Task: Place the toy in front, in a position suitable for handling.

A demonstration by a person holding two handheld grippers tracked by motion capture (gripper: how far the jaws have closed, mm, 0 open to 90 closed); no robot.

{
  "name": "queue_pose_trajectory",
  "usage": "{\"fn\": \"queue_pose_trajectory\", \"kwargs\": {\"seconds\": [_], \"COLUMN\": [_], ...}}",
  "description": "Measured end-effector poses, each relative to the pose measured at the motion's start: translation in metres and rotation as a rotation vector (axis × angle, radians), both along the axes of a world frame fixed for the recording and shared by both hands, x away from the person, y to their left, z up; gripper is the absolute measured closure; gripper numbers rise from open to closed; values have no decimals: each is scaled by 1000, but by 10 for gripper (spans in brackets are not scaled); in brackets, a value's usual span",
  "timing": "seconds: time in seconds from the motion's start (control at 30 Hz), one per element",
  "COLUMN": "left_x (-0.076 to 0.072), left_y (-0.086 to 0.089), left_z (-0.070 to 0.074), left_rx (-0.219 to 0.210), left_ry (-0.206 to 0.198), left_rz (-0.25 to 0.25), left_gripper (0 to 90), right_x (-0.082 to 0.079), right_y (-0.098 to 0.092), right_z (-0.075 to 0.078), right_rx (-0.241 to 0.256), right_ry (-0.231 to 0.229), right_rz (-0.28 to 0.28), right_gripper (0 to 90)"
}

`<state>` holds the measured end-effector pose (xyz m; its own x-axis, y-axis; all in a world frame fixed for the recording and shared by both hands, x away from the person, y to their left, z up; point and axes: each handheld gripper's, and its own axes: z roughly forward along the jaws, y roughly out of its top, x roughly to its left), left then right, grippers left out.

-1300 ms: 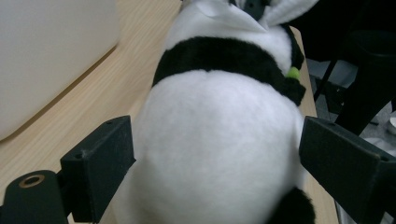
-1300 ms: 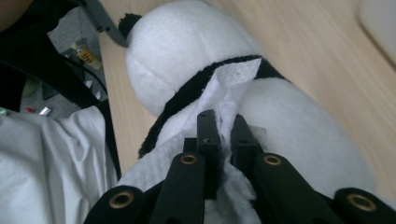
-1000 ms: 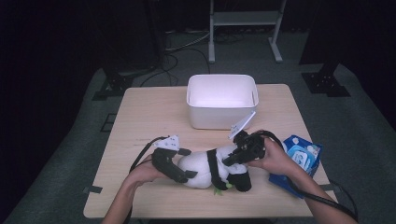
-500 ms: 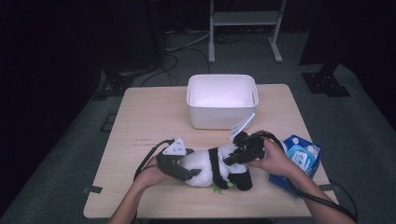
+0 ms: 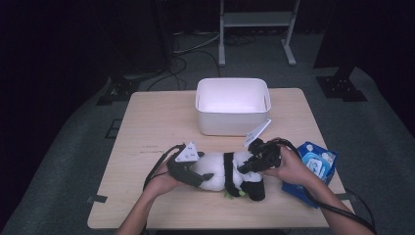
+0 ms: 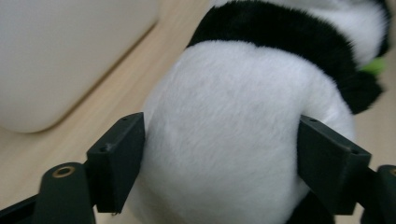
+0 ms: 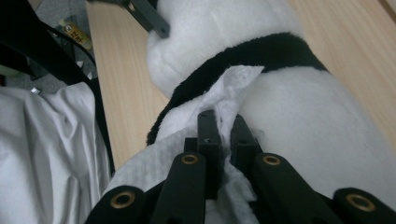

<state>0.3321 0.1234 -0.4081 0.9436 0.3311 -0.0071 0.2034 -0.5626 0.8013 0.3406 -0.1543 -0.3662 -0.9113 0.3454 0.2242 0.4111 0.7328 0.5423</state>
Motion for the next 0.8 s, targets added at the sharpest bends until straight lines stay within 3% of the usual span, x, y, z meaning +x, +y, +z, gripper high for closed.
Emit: {"fn": "queue_pose_trajectory", "kwargs": {"seconds": [0.1,0.23,0.4,0.5,0.63,0.8], "left_x": [2,1,-1,-5,-4,-7], "left_y": [4,1,-4,-6,-2,-2], "left_z": [4,8,-1,-2,-3,0], "left_rx": [-77,-93,-46,1,-10,-2], "left_ry": [84,104,134,132,144,125], "left_rz": [-19,-36,-67,-73,-71,-98], "left_gripper": [116,87,86,114,113,111], "right_x": [-6,-16,-27,-31,-31,-21], "right_y": [-4,-8,-13,-12,-4,10], "right_z": [-2,-6,-7,3,18,26], "right_rx": [7,13,12,48,74,75], "right_ry": [11,20,18,-5,-32,-60], "right_rz": [13,33,46,55,72,64], "right_gripper": [858,859,858,857,856,855]}}
